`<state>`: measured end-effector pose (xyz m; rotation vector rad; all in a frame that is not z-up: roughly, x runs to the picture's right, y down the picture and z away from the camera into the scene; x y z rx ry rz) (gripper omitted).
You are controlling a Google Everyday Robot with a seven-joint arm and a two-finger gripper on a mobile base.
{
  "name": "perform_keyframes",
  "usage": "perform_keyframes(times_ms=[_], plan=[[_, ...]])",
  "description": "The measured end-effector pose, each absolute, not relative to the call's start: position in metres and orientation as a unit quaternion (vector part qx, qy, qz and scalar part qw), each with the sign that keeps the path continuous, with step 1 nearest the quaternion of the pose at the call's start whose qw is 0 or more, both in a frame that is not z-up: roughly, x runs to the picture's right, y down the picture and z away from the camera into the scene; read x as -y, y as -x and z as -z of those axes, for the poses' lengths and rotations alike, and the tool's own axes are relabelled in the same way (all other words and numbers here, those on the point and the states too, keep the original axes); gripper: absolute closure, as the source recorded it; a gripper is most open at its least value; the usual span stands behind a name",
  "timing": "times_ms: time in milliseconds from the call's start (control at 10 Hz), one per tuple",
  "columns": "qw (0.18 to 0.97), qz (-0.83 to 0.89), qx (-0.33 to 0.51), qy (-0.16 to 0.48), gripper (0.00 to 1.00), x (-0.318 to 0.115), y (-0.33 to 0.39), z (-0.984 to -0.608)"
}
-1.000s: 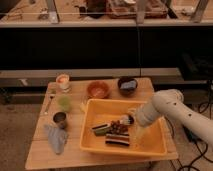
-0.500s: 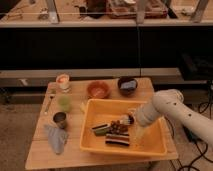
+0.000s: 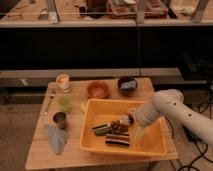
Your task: Place grapes in plastic cup
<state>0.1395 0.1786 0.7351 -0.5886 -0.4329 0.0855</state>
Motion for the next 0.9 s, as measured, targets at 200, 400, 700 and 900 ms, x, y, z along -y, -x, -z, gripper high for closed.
perform_keyframes(times_ms=[200, 400, 700, 900], plan=[[0.933, -0.042, 0.212, 0.288, 0.2, -0.179, -0.139, -0.735], [0.937, -0.035, 0.198, 0.285, 0.2, -0.174, -0.139, -0.734], [0.948, 0.014, 0.143, 0.284, 0.2, -0.156, -0.115, -0.723], [0.946, 0.031, 0.133, 0.293, 0.2, -0.159, -0.104, -0.728]])
